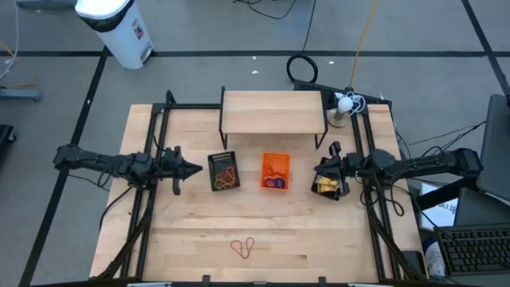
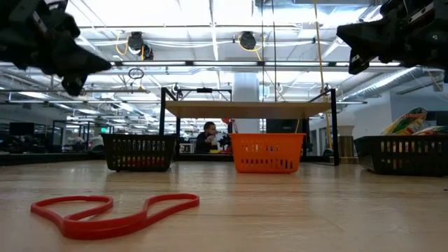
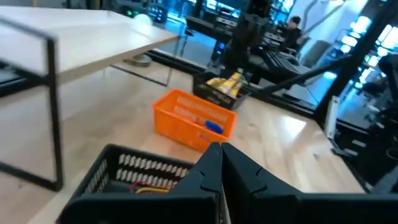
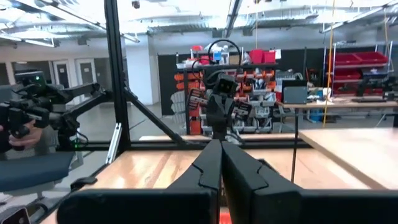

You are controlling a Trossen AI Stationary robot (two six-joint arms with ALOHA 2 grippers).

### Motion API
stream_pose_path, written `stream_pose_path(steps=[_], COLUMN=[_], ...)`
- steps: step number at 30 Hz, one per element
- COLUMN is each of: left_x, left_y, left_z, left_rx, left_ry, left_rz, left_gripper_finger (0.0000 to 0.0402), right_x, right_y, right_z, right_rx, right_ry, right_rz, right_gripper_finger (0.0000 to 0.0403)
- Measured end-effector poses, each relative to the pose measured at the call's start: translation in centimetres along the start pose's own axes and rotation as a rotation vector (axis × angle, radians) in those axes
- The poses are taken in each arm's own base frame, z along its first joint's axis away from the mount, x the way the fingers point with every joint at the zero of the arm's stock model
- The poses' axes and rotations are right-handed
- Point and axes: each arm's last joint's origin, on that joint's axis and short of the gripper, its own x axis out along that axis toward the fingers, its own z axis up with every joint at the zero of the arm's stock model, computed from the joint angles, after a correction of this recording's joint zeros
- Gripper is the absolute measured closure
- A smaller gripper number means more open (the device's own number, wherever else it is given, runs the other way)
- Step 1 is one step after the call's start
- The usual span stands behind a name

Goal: Pick & Place Office Desk Supplies
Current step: Put the red rubber band into the left black bin

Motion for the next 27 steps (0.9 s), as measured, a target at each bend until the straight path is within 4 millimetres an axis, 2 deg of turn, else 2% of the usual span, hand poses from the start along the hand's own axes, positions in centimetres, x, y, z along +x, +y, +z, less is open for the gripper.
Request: stream_pose_path(steps=[6, 14, 19, 27], left_x=[1.2, 5.5, 8.7, 14.0], left_y=[-3.0, -8.1, -11.5, -17.8], left_z=[2.5, 4.2, 3.2, -1.2], left_rx=[0.052, 0.154, 0.168, 0.189], left_ry=[0.073, 0.245, 0.391, 0.633], left_rz=[0.001, -0.003, -0.085, -0.179], left_gripper_finger=[0.04, 0.04, 0.04, 0.0381], right_x=[0.0, 0.0, 0.0, 0.0], right_y=[0.0, 0.0, -0.1, -0.1], right_z=[0.3, 0.3, 0.3, 0.2], right_rx=[-0.019, -0.075, -0.123, -0.139], right_ry=[-0.03, -0.028, -0.027, -0.017], right_rz=[0.001, 0.0, -0.029, -0.053], right_gripper_finger=[0.0399, 0.0399, 0.0399, 0.0399])
